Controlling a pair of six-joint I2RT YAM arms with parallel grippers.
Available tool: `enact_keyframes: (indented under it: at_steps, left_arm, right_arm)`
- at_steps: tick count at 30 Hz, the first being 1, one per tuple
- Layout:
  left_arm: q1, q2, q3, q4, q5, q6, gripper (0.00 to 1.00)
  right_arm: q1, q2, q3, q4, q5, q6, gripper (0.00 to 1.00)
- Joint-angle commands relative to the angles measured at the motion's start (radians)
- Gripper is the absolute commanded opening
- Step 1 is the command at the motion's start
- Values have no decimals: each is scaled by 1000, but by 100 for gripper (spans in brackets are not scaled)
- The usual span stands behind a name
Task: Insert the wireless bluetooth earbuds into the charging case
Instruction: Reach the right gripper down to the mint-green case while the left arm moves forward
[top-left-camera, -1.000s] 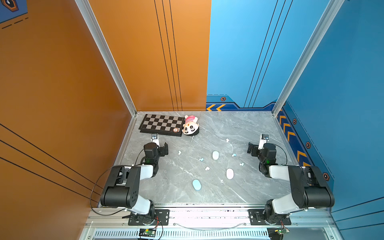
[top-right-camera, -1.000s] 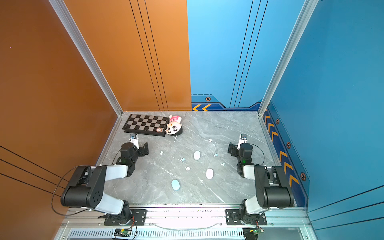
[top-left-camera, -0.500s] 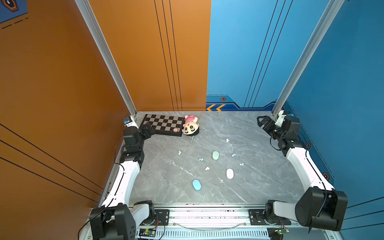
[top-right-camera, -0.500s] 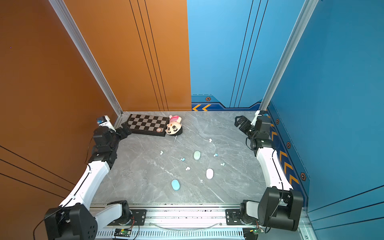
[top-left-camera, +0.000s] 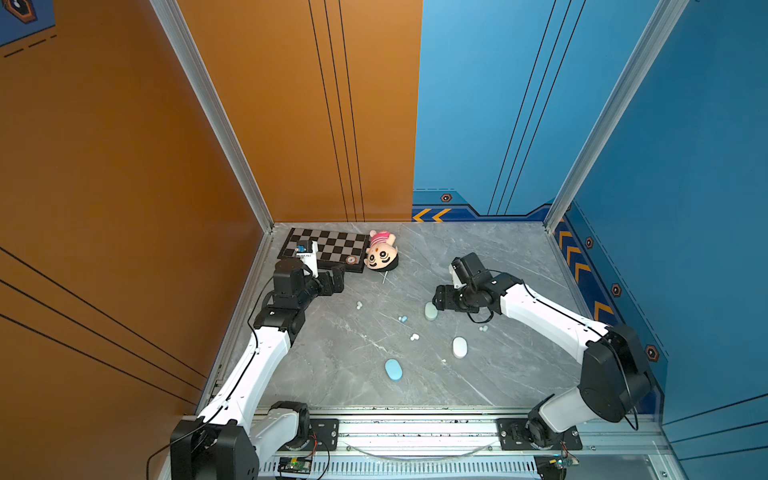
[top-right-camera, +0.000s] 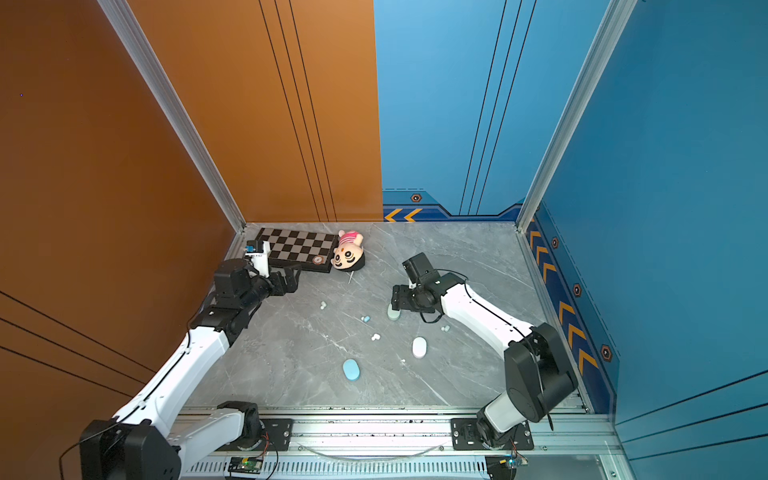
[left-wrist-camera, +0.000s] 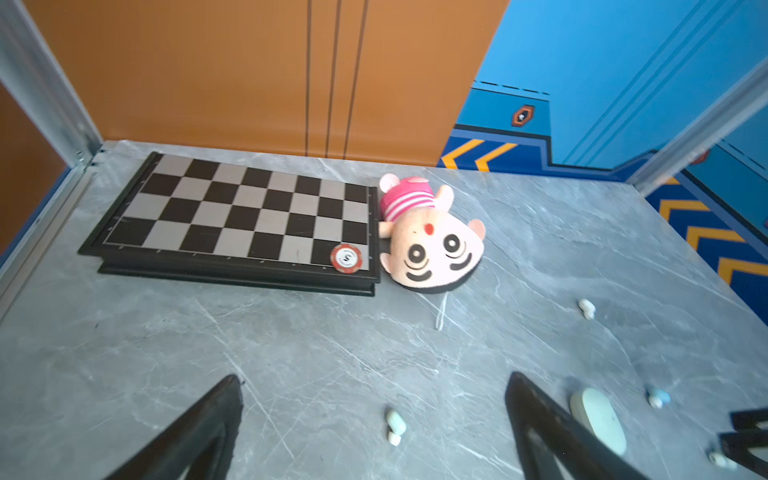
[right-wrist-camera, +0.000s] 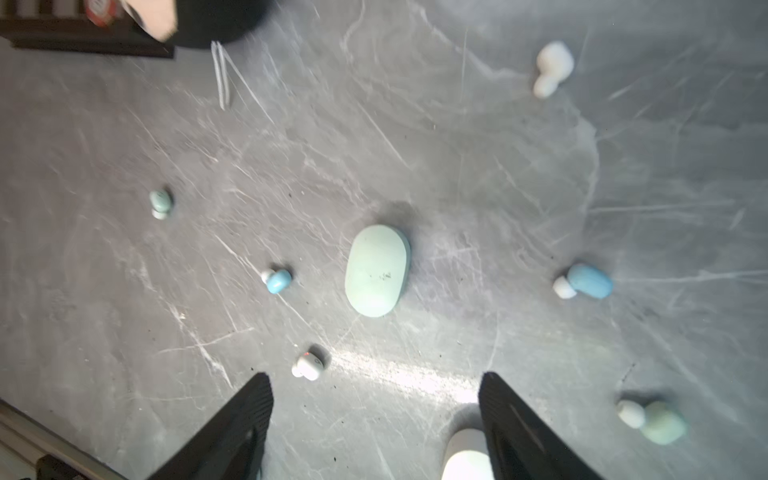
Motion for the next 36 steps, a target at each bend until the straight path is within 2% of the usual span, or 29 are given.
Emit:
enact_keyframes:
  at_steps: [1,5,17,36]
  left_arm:
    - [-49,-8,4,-69,29,93,99]
    - [-88,-2,7,-87,25,112,99]
    - [-105,-8,15,-111,5,132,99]
    - [-116,44,50,-111,12,133,98]
  right_arm:
    - [38,71,65,-57,74,2,76]
    - [61,161,110,-62,87,10,70]
    - [78,305,183,-75,103,18,64]
    - [84,389,230,-101,157,-4,54]
